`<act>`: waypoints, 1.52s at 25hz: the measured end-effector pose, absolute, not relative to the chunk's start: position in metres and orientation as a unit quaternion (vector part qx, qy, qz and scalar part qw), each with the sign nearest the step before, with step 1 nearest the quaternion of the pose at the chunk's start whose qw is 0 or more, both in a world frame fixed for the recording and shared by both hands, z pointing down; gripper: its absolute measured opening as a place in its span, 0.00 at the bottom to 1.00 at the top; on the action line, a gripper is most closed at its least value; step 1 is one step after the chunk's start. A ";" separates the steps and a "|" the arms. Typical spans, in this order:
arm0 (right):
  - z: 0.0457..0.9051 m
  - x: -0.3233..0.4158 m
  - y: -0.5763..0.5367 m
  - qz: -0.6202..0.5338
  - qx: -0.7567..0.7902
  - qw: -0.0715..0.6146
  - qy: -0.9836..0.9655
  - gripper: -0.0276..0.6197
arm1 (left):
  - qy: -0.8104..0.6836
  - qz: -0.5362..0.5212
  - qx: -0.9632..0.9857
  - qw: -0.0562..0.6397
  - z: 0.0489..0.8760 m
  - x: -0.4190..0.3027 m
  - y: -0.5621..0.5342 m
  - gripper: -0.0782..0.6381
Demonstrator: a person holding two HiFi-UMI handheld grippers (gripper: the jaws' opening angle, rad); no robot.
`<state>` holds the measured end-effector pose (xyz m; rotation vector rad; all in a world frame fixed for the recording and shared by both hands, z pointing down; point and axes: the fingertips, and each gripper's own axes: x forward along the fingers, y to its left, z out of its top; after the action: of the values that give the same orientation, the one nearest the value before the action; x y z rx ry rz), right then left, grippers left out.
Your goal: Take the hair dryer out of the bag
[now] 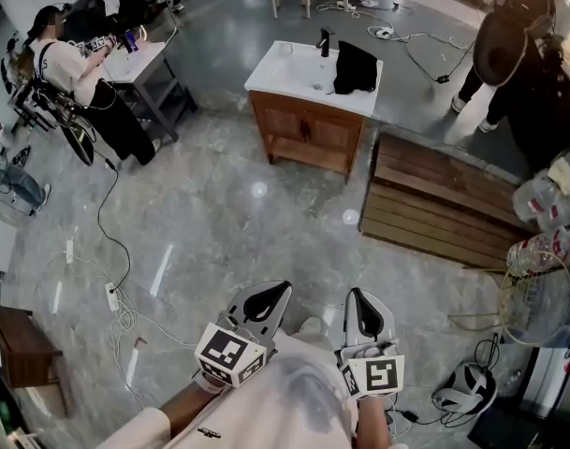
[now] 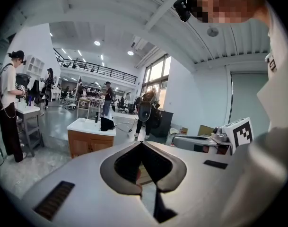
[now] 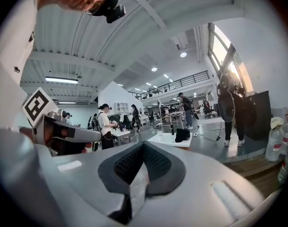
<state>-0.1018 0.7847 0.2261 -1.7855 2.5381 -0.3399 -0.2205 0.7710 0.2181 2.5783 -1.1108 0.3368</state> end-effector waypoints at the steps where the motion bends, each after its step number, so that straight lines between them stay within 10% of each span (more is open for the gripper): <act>1: 0.227 -0.101 0.783 -0.108 -0.569 0.008 0.815 0.06 | -0.390 0.119 0.900 0.156 0.219 -0.220 0.771 0.12; 38: 0.208 -0.145 0.437 -0.119 -0.640 -0.003 0.759 0.06 | -0.349 0.071 0.915 0.191 0.214 -0.278 0.403 0.12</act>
<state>-0.1451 0.4374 0.2081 -2.0147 2.3891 -0.3749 -0.2782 0.4026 0.2143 2.5699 -0.9802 0.1995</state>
